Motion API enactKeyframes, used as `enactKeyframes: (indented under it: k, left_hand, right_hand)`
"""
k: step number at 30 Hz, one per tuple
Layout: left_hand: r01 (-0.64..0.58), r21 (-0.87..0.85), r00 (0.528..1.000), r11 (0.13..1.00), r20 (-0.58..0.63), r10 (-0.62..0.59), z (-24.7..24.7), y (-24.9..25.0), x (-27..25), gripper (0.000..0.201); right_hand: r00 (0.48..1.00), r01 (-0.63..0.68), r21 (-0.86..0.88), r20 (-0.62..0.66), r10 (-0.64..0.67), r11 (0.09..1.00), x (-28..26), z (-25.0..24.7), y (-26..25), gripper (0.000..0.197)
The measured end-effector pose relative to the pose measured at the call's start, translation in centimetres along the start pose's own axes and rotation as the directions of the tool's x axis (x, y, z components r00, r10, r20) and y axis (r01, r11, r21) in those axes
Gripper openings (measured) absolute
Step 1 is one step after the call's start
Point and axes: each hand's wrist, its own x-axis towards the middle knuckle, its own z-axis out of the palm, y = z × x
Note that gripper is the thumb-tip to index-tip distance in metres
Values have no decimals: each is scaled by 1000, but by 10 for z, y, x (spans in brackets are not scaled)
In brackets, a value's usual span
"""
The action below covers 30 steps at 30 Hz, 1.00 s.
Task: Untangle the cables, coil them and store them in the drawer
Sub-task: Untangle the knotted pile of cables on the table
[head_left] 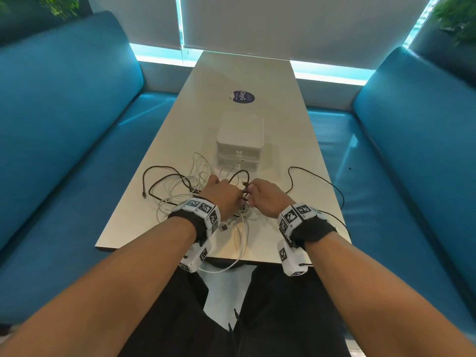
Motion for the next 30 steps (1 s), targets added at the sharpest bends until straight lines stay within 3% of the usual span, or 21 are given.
enactKeyframes:
  k: [4,8,12,15,22,27,30]
  left_hand:
    - [-5,-20,1000,1000,-4,4,1,0,0,34]
    - [-8,-12,1000,1000,-3,8,1,0,0,33]
    - [-21,3,1000,1000,2,21,2,-1,0,33]
    - [-13,-13,1000,1000,-5,13,2,-2,1,34]
    - [-34,-40,999,999,-10,34,1,-2,-1,32]
    - [-18,-34,999,999,-27,18,2,-1,-2,25]
    - [-7,-79,999,997,-38,4,3,-3,-2,26]
  right_hand:
    - [992,88,-36,-85,-91,995,-2,-3,5,26]
    - [988,119,-61,-89,-124,991,-2,-2,7,30]
    - [991,107,-66,-76,-112,992,-3,-1,8,30]
    - [984,24,-68,-173,-35,997,-2,-1,9,30]
    - [996,-79,-89,-42,75,993,0,2,10,48]
    - [986,-135,-41,92,138,990,4,6,4,30]
    - [987,-138,50,87,133,989,2,5,2,21]
